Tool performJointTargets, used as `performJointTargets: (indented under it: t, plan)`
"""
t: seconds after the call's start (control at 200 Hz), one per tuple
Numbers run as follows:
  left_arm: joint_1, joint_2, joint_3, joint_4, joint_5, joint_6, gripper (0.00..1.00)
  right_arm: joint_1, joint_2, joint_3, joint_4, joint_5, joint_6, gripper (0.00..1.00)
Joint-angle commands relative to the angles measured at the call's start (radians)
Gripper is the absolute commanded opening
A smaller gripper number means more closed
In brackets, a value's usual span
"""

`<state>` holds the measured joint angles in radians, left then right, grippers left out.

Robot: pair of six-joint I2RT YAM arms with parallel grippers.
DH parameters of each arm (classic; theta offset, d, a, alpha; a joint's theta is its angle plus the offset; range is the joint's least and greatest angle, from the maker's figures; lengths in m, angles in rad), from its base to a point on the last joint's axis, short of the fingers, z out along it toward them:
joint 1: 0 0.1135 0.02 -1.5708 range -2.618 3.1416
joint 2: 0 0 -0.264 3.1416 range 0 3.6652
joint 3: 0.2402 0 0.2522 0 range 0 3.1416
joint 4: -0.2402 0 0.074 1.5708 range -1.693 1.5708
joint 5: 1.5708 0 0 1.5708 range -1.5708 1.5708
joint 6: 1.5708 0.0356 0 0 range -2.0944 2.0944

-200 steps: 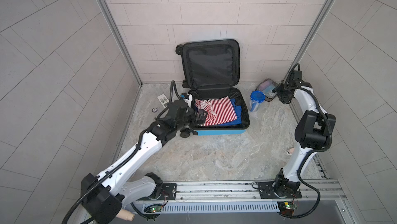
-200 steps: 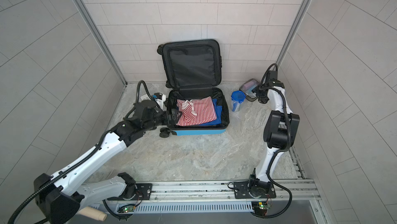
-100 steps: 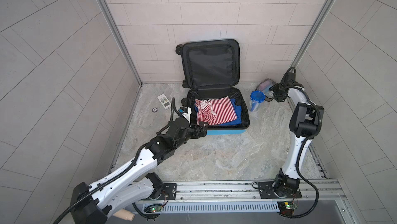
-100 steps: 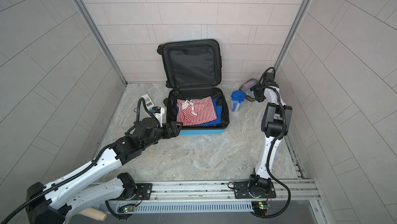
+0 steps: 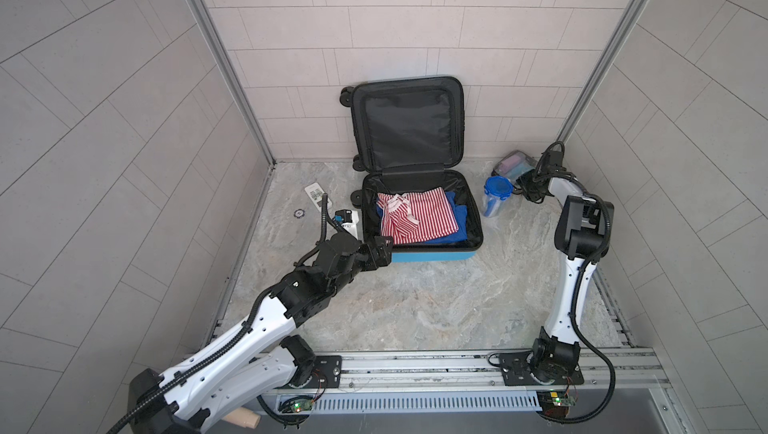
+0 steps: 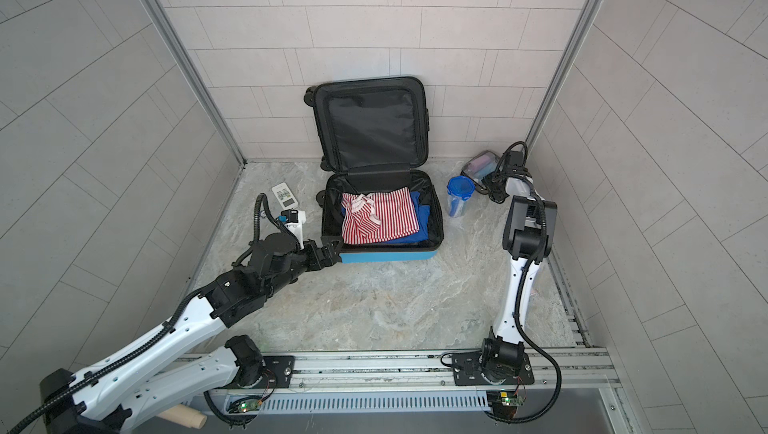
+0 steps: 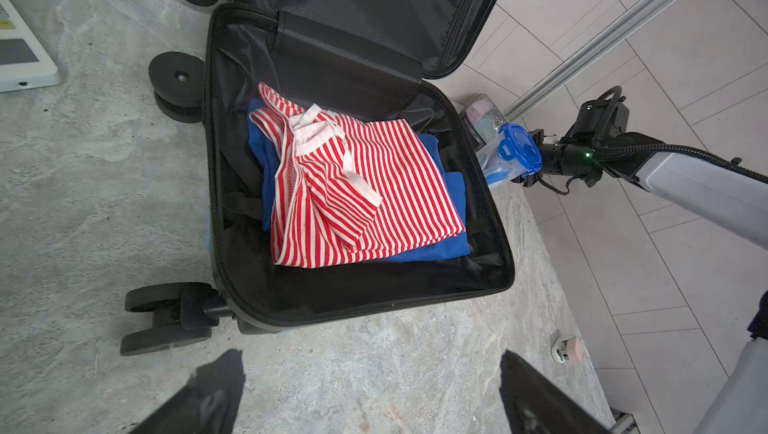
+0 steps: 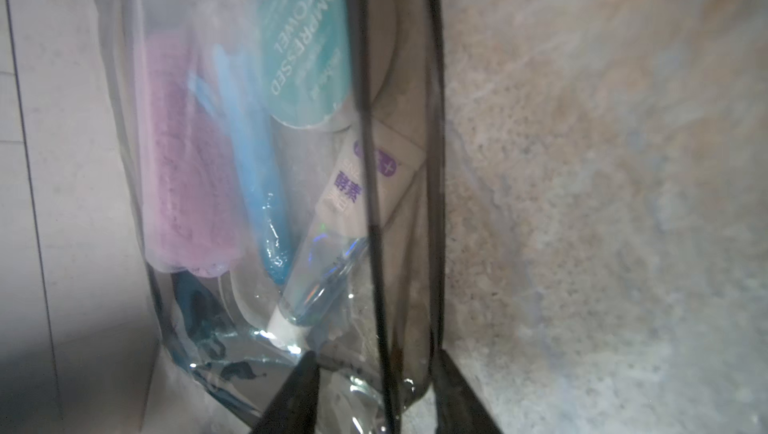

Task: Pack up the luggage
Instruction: 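Grasp the clear toiletry pouch with the right gripper and drag it toward the robot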

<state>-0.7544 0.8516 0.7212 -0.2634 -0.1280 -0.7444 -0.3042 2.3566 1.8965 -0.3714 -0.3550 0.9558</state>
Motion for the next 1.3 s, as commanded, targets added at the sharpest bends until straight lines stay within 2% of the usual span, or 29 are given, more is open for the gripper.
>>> performJointTargets:
  t: [0.0, 0.18, 0.385, 0.751, 1.296]
  plan:
    - [-0.005, -0.003, 0.001, -0.020, -0.035, -0.014, 1.00, -0.002, 0.028, -0.015, 0.033, 0.006, 0.013, 0.32]
    - [-0.004, -0.002, 0.001, -0.023, -0.041, -0.015, 1.00, -0.012, 0.024, -0.019, 0.038, -0.005, -0.001, 0.14]
    - [-0.003, 0.005, 0.011, -0.023, -0.044, -0.011, 1.00, -0.031, -0.010, -0.049, 0.038, -0.008, -0.028, 0.00]
    - [-0.003, 0.011, 0.020, -0.031, -0.045, -0.002, 1.00, -0.055, -0.090, -0.112, 0.005, 0.003, -0.071, 0.00]
    - [0.004, 0.069, 0.066, -0.031, 0.000, 0.042, 1.00, -0.100, -0.292, -0.354, 0.024, 0.004, -0.130, 0.00]
